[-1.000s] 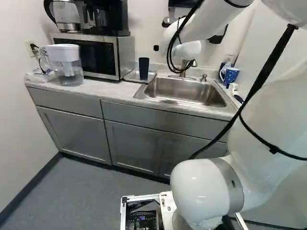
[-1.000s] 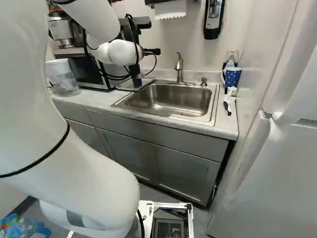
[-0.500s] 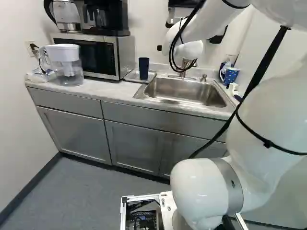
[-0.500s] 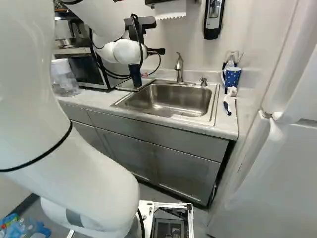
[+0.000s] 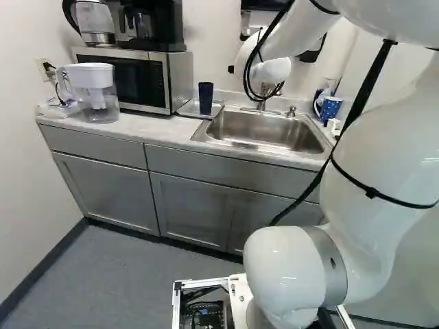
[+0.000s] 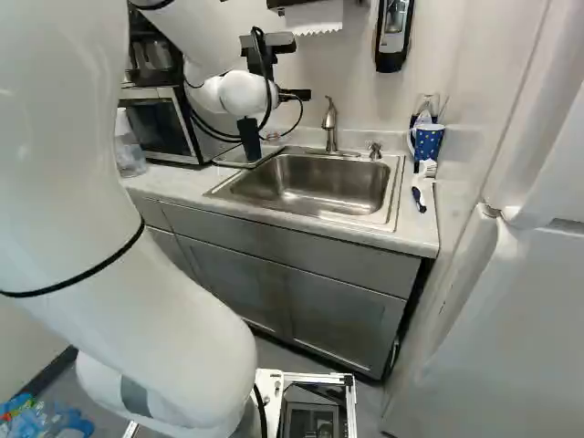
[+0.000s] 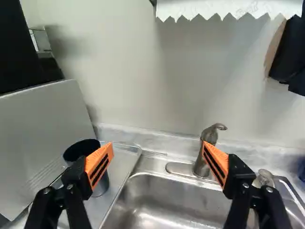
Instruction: Rinse the cup and place it in the tray
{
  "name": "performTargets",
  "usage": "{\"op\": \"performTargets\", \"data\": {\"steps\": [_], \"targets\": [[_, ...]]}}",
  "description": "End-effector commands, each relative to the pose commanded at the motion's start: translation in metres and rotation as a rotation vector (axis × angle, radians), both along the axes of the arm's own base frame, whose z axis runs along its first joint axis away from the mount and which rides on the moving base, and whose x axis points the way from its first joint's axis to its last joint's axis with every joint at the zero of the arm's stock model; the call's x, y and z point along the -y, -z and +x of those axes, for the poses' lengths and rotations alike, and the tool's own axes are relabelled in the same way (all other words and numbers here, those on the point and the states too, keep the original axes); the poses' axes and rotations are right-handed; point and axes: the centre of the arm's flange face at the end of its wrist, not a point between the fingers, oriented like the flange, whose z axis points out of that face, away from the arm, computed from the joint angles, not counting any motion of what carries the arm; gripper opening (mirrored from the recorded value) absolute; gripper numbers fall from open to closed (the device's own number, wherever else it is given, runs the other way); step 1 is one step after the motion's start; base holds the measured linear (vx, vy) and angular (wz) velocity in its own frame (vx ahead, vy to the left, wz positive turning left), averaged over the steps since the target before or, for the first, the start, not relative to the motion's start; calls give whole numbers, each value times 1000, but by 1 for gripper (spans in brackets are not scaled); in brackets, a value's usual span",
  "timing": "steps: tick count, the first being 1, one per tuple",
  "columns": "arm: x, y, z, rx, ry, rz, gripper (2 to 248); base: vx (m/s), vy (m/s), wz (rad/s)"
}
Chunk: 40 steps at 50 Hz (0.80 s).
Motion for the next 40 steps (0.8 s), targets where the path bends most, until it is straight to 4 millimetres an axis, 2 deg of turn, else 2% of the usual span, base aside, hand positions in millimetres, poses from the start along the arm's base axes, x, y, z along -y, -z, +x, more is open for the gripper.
{"op": "performTargets", "data": {"steps": [40], "targets": [[24, 7, 42, -64, 36, 7, 247, 0, 0, 0]]}}
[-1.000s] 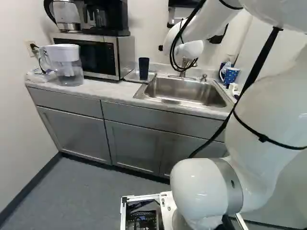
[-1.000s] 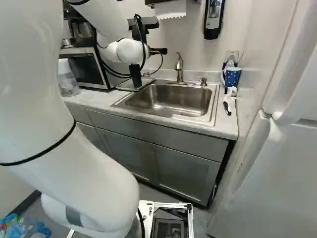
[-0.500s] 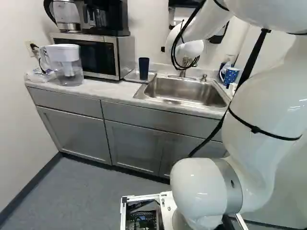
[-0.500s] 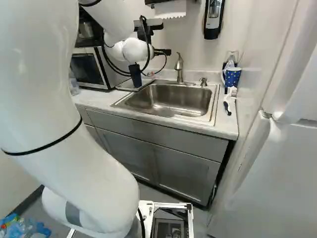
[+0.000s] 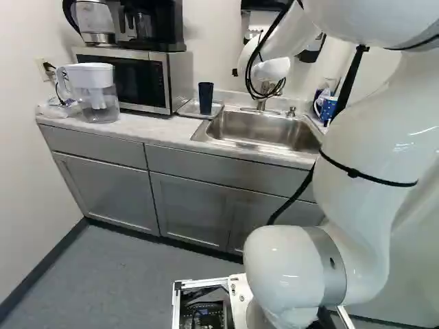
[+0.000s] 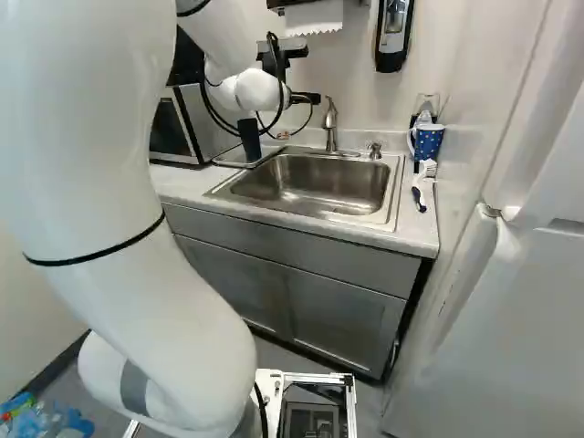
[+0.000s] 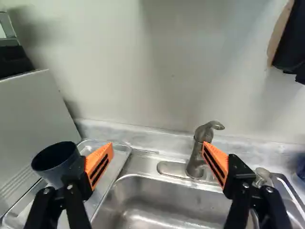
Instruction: Rinse the cup and place it in the tray
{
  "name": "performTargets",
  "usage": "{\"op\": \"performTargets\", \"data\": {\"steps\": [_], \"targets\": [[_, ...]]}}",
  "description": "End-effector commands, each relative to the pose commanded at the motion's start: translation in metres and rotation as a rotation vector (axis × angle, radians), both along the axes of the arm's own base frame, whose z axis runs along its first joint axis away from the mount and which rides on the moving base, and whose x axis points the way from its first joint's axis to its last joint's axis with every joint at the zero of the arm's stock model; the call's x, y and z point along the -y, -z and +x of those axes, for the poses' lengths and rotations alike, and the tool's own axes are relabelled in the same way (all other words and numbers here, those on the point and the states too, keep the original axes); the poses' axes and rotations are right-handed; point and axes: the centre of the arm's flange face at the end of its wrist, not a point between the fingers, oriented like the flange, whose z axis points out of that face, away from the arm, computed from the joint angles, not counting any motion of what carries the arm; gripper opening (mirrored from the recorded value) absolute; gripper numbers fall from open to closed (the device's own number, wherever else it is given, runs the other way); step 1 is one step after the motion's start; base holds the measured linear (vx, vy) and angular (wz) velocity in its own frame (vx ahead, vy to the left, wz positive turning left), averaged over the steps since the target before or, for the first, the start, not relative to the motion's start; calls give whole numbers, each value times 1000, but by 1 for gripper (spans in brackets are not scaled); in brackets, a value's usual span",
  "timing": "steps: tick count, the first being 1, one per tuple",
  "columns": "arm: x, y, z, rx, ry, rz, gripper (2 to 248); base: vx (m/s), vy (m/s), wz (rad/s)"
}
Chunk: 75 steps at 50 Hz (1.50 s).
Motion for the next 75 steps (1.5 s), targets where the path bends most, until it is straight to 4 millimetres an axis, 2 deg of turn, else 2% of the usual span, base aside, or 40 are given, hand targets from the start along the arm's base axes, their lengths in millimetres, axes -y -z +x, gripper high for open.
{"op": "performTargets", "data": {"steps": [57, 75], "targets": [[32, 9, 59, -43, 39, 6, 247, 0, 0, 0], [34, 9, 62, -42, 42, 6, 247, 0, 0, 0]]}}
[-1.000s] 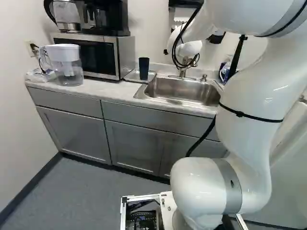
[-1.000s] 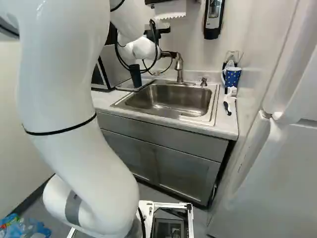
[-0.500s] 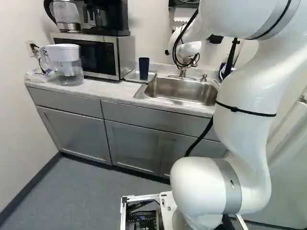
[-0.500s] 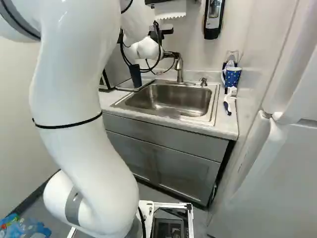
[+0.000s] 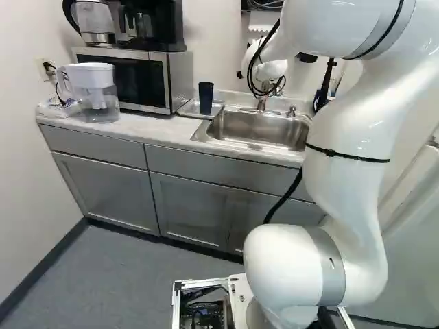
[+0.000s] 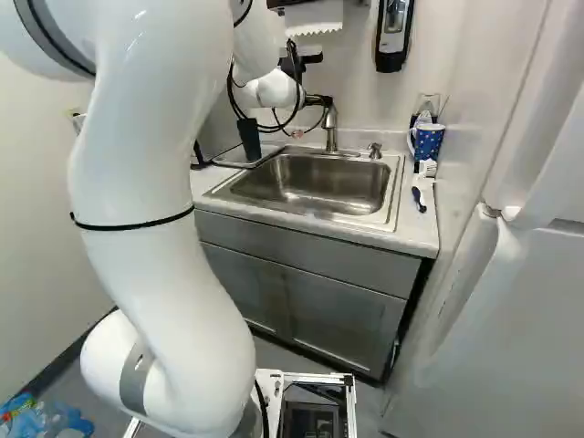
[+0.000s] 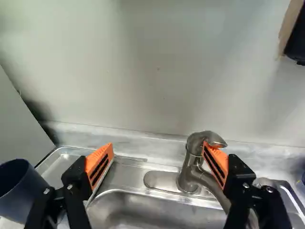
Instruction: Rinse the cup and place it in the tray
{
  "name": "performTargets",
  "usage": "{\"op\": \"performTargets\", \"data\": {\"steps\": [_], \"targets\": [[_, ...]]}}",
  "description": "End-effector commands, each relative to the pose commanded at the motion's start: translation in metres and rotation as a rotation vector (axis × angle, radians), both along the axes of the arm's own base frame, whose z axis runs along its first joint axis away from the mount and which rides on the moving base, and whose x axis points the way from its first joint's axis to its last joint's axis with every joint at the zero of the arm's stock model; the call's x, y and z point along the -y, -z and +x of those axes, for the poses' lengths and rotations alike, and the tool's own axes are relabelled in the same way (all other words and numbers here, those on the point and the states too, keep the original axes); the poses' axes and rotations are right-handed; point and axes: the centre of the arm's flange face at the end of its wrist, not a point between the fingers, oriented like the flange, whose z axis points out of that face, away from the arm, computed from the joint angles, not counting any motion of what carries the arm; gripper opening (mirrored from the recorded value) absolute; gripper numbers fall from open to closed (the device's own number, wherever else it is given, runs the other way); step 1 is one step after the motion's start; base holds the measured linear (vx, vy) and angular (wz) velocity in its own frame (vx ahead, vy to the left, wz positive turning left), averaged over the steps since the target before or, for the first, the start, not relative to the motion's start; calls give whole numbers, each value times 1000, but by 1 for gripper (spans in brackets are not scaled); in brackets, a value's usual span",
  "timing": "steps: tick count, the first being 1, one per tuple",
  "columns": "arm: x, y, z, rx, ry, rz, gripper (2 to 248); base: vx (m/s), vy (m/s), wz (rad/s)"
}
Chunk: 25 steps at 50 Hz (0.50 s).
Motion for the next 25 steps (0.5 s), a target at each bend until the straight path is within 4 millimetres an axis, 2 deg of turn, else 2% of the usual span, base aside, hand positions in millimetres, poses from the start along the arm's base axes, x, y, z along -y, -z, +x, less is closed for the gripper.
{"op": "performTargets", "data": {"steps": [25], "targets": [[0, -3, 1, 34, 0, -5, 247, 0, 0, 0]]}}
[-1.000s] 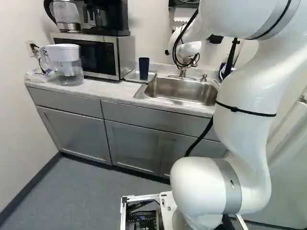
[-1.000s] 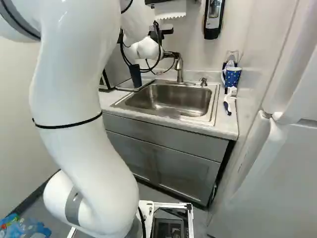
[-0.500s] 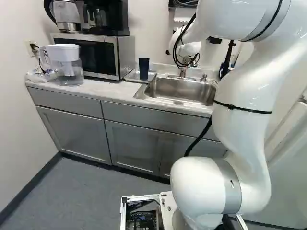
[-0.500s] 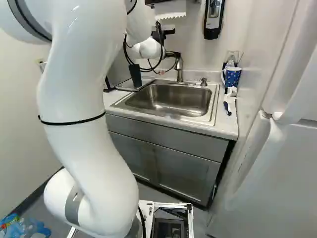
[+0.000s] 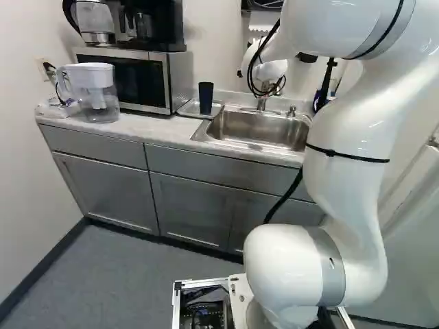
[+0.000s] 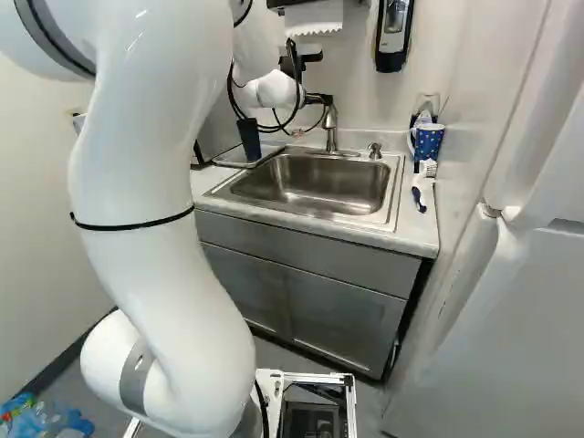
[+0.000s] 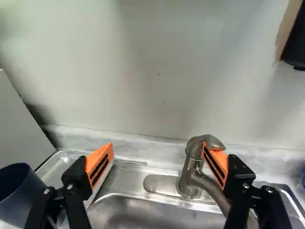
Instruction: Rinse the cup and place it in the tray
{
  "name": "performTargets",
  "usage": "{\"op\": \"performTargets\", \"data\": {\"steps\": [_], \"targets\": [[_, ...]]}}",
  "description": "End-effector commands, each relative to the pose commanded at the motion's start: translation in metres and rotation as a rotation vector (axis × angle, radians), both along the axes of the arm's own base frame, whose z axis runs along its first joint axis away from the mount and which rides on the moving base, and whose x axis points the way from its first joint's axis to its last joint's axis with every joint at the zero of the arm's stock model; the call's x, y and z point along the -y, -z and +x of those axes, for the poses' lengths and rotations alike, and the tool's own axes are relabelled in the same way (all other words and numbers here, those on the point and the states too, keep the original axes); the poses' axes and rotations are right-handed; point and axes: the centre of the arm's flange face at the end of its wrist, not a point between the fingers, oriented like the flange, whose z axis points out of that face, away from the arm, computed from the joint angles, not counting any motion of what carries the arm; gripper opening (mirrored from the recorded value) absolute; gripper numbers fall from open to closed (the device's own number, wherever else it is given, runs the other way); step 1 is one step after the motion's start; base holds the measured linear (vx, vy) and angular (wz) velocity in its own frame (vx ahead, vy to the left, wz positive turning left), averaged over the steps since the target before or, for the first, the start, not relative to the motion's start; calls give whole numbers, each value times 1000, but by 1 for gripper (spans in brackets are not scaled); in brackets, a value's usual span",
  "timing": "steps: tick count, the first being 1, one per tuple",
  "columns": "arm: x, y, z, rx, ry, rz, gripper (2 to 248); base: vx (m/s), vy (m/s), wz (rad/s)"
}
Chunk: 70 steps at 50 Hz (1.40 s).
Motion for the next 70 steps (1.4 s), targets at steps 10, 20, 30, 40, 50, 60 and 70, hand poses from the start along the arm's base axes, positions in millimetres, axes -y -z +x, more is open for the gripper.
{"op": "performTargets", "data": {"steps": [10, 20, 30, 40, 50, 60, 70], "targets": [[0, -1, 2, 16, 0, -3, 247, 0, 0, 0], [2, -2, 8, 34, 2, -6, 247, 0, 0, 0], [5, -3, 14, 52, 4, -9, 247, 0, 0, 0], [7, -3, 20, 59, 6, -10, 247, 0, 0, 0], [8, -2, 23, 61, 7, -10, 247, 0, 0, 0], [8, -2, 23, 60, 7, -10, 247, 0, 0, 0], [-1, -3, 14, 56, -5, -9, 247, 0, 0, 0]]}}
